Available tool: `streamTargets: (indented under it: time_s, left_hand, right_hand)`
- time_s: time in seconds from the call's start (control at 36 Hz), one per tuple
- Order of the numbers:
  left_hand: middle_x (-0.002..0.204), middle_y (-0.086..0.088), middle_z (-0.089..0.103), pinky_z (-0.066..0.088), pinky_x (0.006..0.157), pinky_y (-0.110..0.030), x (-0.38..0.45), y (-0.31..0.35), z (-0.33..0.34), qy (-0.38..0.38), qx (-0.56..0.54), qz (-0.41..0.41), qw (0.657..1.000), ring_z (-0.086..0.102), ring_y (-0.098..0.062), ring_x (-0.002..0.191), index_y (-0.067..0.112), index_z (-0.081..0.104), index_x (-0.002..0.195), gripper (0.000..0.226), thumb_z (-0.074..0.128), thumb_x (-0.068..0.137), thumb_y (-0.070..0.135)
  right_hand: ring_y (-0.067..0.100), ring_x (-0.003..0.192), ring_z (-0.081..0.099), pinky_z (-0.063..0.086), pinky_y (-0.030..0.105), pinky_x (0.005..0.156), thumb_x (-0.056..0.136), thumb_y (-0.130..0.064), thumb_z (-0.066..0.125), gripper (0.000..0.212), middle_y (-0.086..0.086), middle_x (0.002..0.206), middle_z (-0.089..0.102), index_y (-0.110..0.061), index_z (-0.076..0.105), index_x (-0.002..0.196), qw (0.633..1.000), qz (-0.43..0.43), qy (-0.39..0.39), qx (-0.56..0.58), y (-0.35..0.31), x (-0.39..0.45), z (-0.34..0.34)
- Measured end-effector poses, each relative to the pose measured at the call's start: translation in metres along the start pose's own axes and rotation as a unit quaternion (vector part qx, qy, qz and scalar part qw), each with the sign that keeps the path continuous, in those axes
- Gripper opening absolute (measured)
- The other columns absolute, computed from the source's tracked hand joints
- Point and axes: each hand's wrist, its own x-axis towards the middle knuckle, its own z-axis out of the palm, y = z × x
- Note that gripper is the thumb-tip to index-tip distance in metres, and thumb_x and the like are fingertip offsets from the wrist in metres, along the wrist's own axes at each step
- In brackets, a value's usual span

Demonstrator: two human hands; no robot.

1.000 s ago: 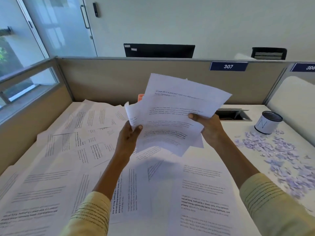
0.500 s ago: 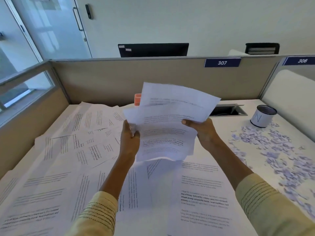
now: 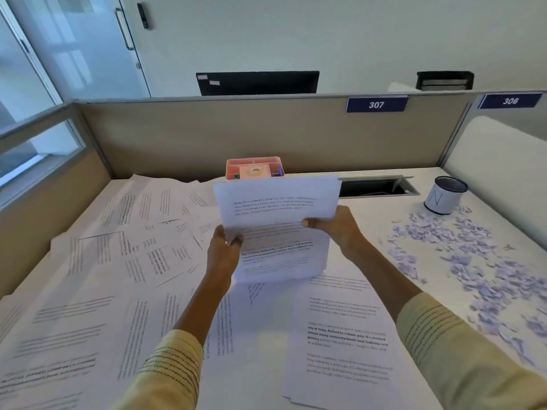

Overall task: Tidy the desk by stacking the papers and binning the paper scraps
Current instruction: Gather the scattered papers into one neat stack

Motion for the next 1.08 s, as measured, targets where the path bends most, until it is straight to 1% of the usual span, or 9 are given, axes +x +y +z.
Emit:
streamTargets:
  time_s: [0.11,0.28,0.42,0.5,0.61,0.72,0.81,1.0,1.08]
  left_hand:
    - [0.112,-0.003,0.059,0.045,0.089,-0.034,-0.003,-0.003,0.001,0.021,0.032,-0.003,0.999,0.055,-0.022,0.101,0.008,0.053,0.117,0.023,0.046,0.097,0.001]
    - [0.108,-0.005,0.063,0.046,0.088,-0.031,-0.008,-0.011,0.002,0.046,0.063,0.004,0.997,0.058,-0.024,0.094,0.012,0.057,0.098,0.016,0.047,0.096,0.000]
    - [0.103,-0.003,0.070,0.054,0.090,-0.039,-0.003,-0.003,0.006,0.033,0.046,0.065,0.996,0.066,-0.024,0.094,0.015,0.066,0.100,0.015,0.057,0.093,0.006]
    - [0.106,-0.003,0.071,0.056,0.085,-0.037,-0.004,0.004,0.017,0.001,0.036,0.077,0.996,0.067,-0.020,0.095,0.016,0.066,0.108,0.019,0.059,0.092,0.008]
    - [0.103,-0.007,0.070,0.058,0.080,-0.039,-0.016,-0.017,0.045,-0.041,0.013,-0.007,0.999,0.068,-0.023,0.092,0.015,0.065,0.105,0.018,0.060,0.091,0.005]
    - [0.090,-0.004,0.069,0.057,0.082,-0.044,-0.038,-0.063,0.066,-0.075,0.015,-0.091,0.993,0.068,-0.029,0.092,0.011,0.066,0.102,0.017,0.061,0.090,0.002]
    - [0.093,-0.006,0.070,0.057,0.083,-0.042,-0.052,-0.088,0.076,-0.092,0.038,-0.118,0.988,0.067,-0.026,0.089,0.010,0.067,0.105,0.020,0.060,0.090,0.000]
    - [0.114,-0.012,0.066,0.050,0.090,-0.034,-0.061,-0.101,0.086,-0.100,0.176,-0.095,0.975,0.063,-0.025,0.101,0.008,0.061,0.123,0.036,0.061,0.088,0.004]
    - [0.123,-0.013,0.057,0.042,0.093,-0.029,-0.064,-0.102,0.086,-0.110,0.261,-0.043,0.958,0.057,-0.024,0.110,0.008,0.057,0.128,0.039,0.063,0.090,0.012]
  right_hand:
    - [0.024,0.090,0.065,0.053,0.044,0.084,0.071,-0.007,0.080,0.027,0.011,0.103,0.071,-0.010,0.070,0.096,0.999,0.010,0.016,0.031,0.004,-0.003,-0.001]
    - [0.023,0.089,0.064,0.053,0.031,0.075,0.080,-0.016,0.074,0.022,0.003,0.102,0.069,-0.018,0.065,0.101,1.000,0.001,0.016,0.013,0.010,-0.012,-0.006]
    - [0.014,0.070,0.063,0.053,0.026,0.066,0.079,-0.015,0.074,0.013,0.003,0.082,0.068,-0.007,0.067,0.086,0.989,0.003,0.129,0.069,-0.001,-0.021,-0.020]
    - [0.011,0.069,0.066,0.057,0.025,0.066,0.076,-0.015,0.078,0.016,0.000,0.083,0.071,-0.008,0.069,0.087,0.982,0.007,0.167,0.088,-0.005,-0.026,-0.038]
    - [0.020,0.075,0.067,0.056,0.029,0.067,0.072,-0.020,0.081,0.027,0.004,0.087,0.072,-0.007,0.070,0.092,0.978,0.086,0.186,0.041,0.023,-0.038,-0.059]
    - [0.019,0.071,0.065,0.053,0.027,0.060,0.073,-0.017,0.080,0.020,0.008,0.087,0.070,-0.010,0.069,0.088,0.967,0.157,0.198,-0.024,0.064,-0.068,-0.069]
    - [0.024,0.074,0.064,0.052,0.034,0.065,0.074,-0.017,0.079,0.019,0.014,0.089,0.071,-0.008,0.067,0.086,0.955,0.205,0.202,-0.072,0.094,-0.088,-0.076]
    - [0.026,0.086,0.060,0.047,0.031,0.079,0.079,-0.013,0.074,0.044,0.017,0.106,0.066,-0.007,0.058,0.120,0.933,0.231,0.221,-0.165,0.131,-0.109,-0.086]
    - [0.033,0.108,0.053,0.044,0.040,0.091,0.081,-0.020,0.073,0.051,0.018,0.120,0.057,-0.007,0.054,0.126,0.900,0.235,0.234,-0.284,0.142,-0.114,-0.090]
